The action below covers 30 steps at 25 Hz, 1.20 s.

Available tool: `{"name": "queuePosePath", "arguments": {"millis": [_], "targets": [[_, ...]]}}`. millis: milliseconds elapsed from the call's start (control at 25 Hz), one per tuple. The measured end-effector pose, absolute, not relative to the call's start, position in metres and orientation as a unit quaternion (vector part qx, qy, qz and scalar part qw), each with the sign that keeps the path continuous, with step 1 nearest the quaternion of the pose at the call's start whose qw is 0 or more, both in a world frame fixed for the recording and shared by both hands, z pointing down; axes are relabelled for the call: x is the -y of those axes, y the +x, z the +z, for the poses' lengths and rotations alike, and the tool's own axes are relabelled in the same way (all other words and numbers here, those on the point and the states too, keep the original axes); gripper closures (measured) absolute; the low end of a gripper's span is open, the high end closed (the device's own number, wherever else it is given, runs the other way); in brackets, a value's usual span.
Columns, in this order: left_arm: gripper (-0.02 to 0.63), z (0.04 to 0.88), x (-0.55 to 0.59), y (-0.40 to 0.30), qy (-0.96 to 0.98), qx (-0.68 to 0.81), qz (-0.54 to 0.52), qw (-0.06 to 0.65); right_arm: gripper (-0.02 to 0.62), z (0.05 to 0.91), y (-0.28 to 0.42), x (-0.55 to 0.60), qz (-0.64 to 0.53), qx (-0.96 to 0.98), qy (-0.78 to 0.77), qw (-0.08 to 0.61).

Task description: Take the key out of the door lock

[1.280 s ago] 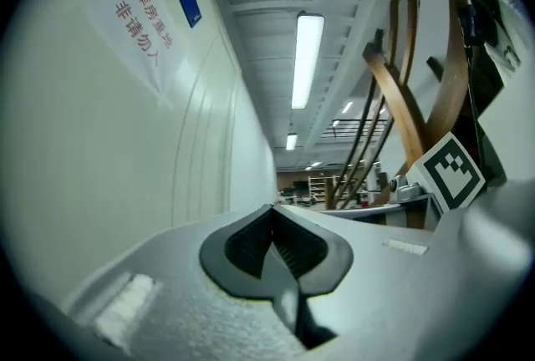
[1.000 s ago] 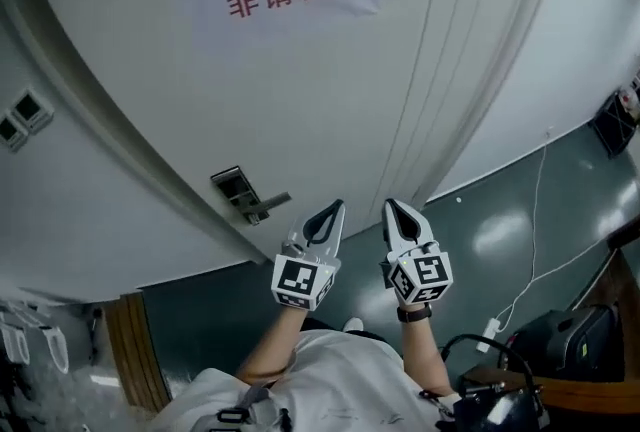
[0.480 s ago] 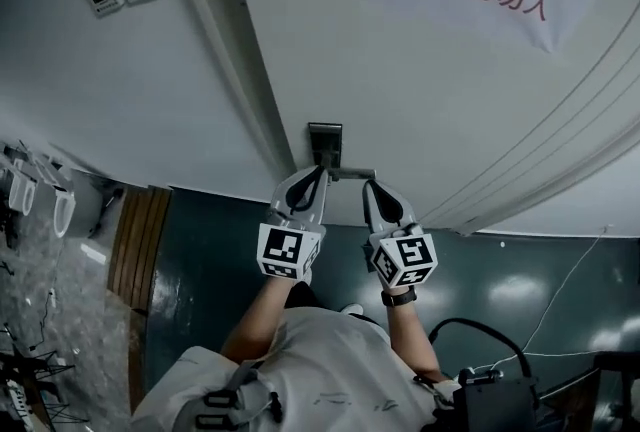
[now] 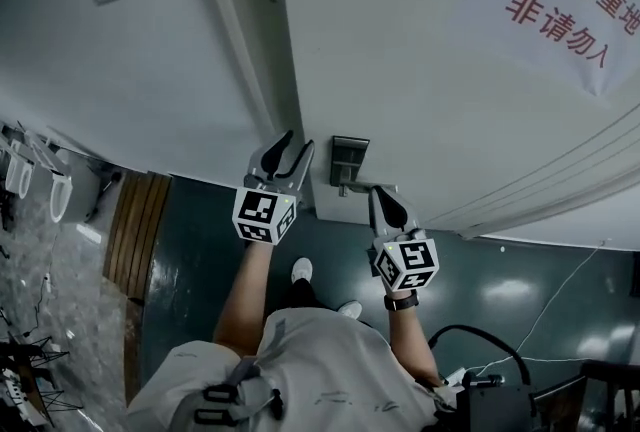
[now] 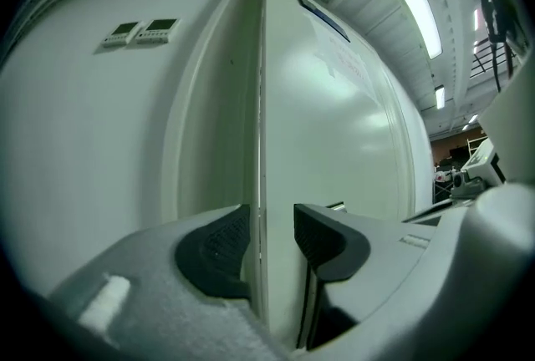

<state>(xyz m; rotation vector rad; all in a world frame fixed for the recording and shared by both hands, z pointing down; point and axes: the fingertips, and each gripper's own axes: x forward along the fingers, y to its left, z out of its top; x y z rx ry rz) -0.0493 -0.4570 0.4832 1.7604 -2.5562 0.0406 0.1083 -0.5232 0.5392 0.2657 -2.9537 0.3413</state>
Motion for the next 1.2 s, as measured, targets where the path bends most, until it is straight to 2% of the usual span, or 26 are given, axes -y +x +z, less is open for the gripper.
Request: {"name": "queuePosePath", "arguments": {"millis": [240,320,400,480,560,640,720,920,1040,1200], "targets": [[0.420,0.477,0.478,-0.060,0.594,0.804,-0.012,0.000,0.589,0.586,0.118,0.522,0.135,0.977,0.101,0.129],[0.423,0.477,0.479,-0.061,0.602,0.798,-0.025,-0.002,0.526,0.603,0.121,0.518,0.154,0.972,0.098,0.146],[0.433,0.478,0.480,-0.059,0.612,0.790,-0.039,-0.004,0.504,0.621,0.122,0.514,0.174,0.967,0.096,0.162],[0.476,0.478,0.482,-0.056,0.620,0.783,-0.046,-0.007,0.483,0.638,0.121,0.509,0.198,0.961,0.093,0.171],[0.477,0.478,0.483,-0.055,0.620,0.782,-0.052,-0.011,0.430,0.653,0.118,0.504,0.232,0.954,0.085,0.168],[0.479,0.478,0.482,-0.055,0.617,0.785,-0.059,-0.012,0.369,0.664,0.112,0.499,0.282,0.944,0.077,0.150],[0.480,0.477,0.481,-0.055,0.612,0.788,-0.063,-0.012,0.360,0.674,0.104,0.497,0.348,0.927,0.073,0.122],[0.482,0.478,0.482,-0.056,0.616,0.784,-0.071,-0.007,0.359,0.694,0.080,0.507,0.542,0.838,0.061,0.016],[0.482,0.479,0.481,-0.056,0.617,0.783,-0.082,-0.006,0.360,0.702,0.069,0.514,0.585,0.808,0.061,-0.023],[0.486,0.478,0.480,-0.056,0.613,0.785,-0.084,-0.008,0.396,0.720,0.061,0.520,0.643,0.759,0.087,-0.050]]}}
